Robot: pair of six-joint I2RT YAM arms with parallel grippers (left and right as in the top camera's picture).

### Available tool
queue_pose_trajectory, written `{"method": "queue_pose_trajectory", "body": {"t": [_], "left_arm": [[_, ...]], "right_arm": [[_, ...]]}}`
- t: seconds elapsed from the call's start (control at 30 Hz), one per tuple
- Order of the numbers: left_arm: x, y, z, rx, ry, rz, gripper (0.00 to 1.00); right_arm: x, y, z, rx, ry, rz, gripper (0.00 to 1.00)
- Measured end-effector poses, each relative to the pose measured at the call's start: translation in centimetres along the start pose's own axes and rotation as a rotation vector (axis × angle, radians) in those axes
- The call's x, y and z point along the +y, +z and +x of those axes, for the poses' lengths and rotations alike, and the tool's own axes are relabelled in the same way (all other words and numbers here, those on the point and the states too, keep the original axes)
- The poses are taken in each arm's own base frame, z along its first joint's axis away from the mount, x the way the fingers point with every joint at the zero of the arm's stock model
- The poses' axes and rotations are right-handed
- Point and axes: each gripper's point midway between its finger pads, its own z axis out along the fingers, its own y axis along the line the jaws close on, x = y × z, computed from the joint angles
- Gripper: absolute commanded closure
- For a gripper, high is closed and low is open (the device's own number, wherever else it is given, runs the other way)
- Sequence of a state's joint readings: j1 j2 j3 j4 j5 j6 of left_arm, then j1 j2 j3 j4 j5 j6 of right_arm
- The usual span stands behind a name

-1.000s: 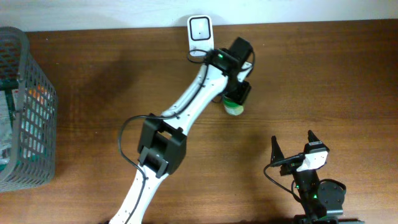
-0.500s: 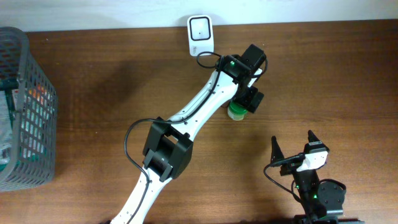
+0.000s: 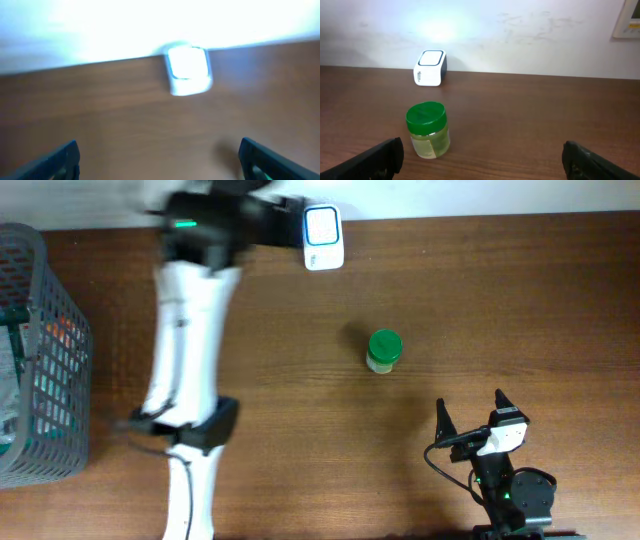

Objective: Scan the item barcode
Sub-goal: 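Return the left gripper to the basket and grasp the mint-green snack pack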

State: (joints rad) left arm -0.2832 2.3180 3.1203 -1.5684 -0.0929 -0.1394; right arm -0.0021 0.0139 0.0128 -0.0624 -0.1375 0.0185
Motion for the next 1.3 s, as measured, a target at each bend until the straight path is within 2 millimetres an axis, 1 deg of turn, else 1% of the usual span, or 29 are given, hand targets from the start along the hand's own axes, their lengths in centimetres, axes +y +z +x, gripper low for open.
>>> {"method": "queue_pose_trajectory", "body": {"t": [0.03,0.07,0.1,0.13,0.17,0.23,0.27,0.3,0.33,0.37,0.43,0.47,0.5,0.57,0.6,0.67,0.73,0.77,0.83,0.93,1.0,1.07,1.17,1.2,1.3], "left_arm": [[2.1,-1.3,-0.3,-0.015,-0.036,-0.043,0.01],[6.0,-3.4,-0.6,-0.038,-0.103,-0.117,0.01],[8.7,-4.9,-0.6,-0.052,-0.158,-0.17,0.01],[13.0,-6.9,-0.3,-0.073,-0.249,-0.253,0.01],[15.8,-8.1,0.2,-0.079,-0.315,-0.307,0.01],[22.4,-10.1,1.6,-0.092,-0.479,-0.426,0.01],[24.9,-10.7,2.4,-0.096,-0.544,-0.47,0.01],[27.0,-11.3,3.1,-0.098,-0.604,-0.503,0.01],[29.7,-12.0,4.3,-0.096,-0.679,-0.542,0.01],[31.0,-12.4,5.1,-0.092,-0.719,-0.56,0.01],[34.7,-12.9,7.7,-0.053,-0.827,-0.607,0.0],[35.7,-12.8,8.7,-0.027,-0.86,-0.618,0.0],[36.8,-12.3,10.2,0.022,-0.898,-0.627,0.0],[38.2,-10.9,13.3,0.129,-0.965,-0.64,0.01],[38.7,-9.9,15.2,0.197,-1.003,-0.645,0.01],[39.6,-8.0,18.6,0.31,-1.06,-0.649,0.02],[40.3,-6.4,21.0,0.379,-1.092,-0.654,0.02],[40.6,-5.3,22.7,0.426,-1.11,-0.655,0.03],[41.2,-3.8,24.9,0.473,-1.128,-0.656,0.04],[41.9,-1.5,27.4,0.509,-1.128,-0.651,0.07],[42.1,-0.3,28.4,0.518,-1.118,-0.647,0.1],[42.3,1.0,29.5,0.526,-1.103,-0.637,0.11],[42.6,2.5,30.6,0.516,-1.089,-0.631,0.13],[42.7,2.7,30.8,0.516,-1.088,-0.631,0.14],[43.4,4.3,31.0,0.467,-1.062,-0.613,0.16]], "right_arm": [[0.0,0.0,0.0,0.0,0.0,0.0,0.02],[0.0,0.0,0.0,0.0,0.0,0.0,0.02],[0.0,0.0,0.0,0.0,0.0,0.0,0.02],[0.0,0.0,0.0,0.0,0.0,0.0,0.02],[0.0,0.0,0.0,0.0,0.0,0.0,0.02],[0.0,0.0,0.0,0.0,0.0,0.0,0.02],[0.0,0.0,0.0,0.0,0.0,0.0,0.02],[0.0,0.0,0.0,0.0,0.0,0.0,0.02],[0.0,0.0,0.0,0.0,0.0,0.0,0.02],[0.0,0.0,0.0,0.0,0.0,0.0,0.02],[0.0,0.0,0.0,0.0,0.0,0.0,0.02],[0.0,0.0,0.0,0.0,0.0,0.0,0.02],[0.0,0.0,0.0,0.0,0.0,0.0,0.02],[0.0,0.0,0.0,0.0,0.0,0.0,0.02],[0.0,0.0,0.0,0.0,0.0,0.0,0.02],[0.0,0.0,0.0,0.0,0.0,0.0,0.02],[0.0,0.0,0.0,0.0,0.0,0.0,0.02],[0.0,0.0,0.0,0.0,0.0,0.0,0.02],[0.0,0.0,0.0,0.0,0.0,0.0,0.02],[0.0,0.0,0.0,0.0,0.0,0.0,0.02],[0.0,0.0,0.0,0.0,0.0,0.0,0.02],[0.0,0.0,0.0,0.0,0.0,0.0,0.02],[0.0,0.0,0.0,0.0,0.0,0.0,0.02],[0.0,0.0,0.0,0.0,0.0,0.0,0.02],[0.0,0.0,0.0,0.0,0.001,0.0,0.02]]}}
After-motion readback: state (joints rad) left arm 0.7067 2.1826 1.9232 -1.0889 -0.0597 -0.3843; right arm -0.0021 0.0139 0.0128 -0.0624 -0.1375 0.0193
